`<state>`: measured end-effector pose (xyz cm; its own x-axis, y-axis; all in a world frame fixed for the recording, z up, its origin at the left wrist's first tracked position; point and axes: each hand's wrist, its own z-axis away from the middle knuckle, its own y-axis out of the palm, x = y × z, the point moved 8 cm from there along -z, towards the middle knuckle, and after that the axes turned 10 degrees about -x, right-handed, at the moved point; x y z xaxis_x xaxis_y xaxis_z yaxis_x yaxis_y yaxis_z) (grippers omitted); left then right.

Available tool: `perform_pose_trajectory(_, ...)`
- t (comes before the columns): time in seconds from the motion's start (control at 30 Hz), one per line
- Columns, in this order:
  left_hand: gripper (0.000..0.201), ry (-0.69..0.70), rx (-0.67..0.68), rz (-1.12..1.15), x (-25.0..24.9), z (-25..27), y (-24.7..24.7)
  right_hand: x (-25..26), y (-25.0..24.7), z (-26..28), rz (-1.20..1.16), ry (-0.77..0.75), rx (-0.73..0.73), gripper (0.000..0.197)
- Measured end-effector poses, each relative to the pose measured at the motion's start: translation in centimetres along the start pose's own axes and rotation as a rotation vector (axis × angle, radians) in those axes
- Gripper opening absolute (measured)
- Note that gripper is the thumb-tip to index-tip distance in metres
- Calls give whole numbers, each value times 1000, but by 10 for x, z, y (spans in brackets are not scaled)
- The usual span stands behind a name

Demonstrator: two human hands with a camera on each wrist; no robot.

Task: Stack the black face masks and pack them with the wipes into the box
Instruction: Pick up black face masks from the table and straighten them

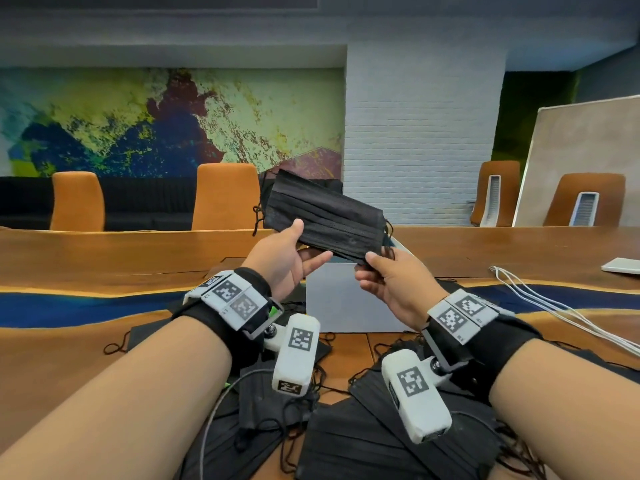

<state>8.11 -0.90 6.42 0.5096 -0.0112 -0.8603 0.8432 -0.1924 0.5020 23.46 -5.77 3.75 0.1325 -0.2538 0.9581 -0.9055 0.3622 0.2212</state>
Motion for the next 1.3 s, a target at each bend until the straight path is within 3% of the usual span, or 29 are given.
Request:
perform_pose_trajectory(0.1, 31, 33, 40, -109, -2, -1, 6, 14, -18, -7, -130, 10, -122, 7)
perform_pose_trajectory(0.27, 27, 97, -5, -249, -15, -16, 3, 44, -46, -32, -172, -20, -251, 10)
perform_pose_trajectory(0.37, 31, 123, -27, -346, -22, -33, 5, 57, -51, -47, -109, -11, -246, 11)
perform_pose_trajectory(0.5, 7, 127, -9, -390, -25, -55, 17, 67, -47, -70, 19, -12, -237, 15)
perform_pose_trajectory(0.6, 11, 146, 11, -483, -22, -74, 23, 68, -51, -94, 79, 27, -281, 19)
perform_pose_trajectory(0.67, 2, 129, 61, -599, -13, -86, 27, 65, -55, -110, 115, 62, -300, 18)
perform_pose_trajectory(0.87, 35, 153, 31, -928, -3, -121, 17, 55, -68, -150, 134, 68, -302, 17)
perform_pose_trajectory(1.07, 55, -10, 68, -1200, 37, -135, -9, 45, -85, -175, 13, 91, -354, 10)
perform_pose_trajectory(1.17, 72, -154, 74, -1083, 61, -141, -22, 45, -84, -184, -41, 90, -357, 14)
perform_pose_trajectory(1.3, 60, -262, 97, -916, 72, -140, -30, 55, -80, -192, -76, 72, -366, 20)
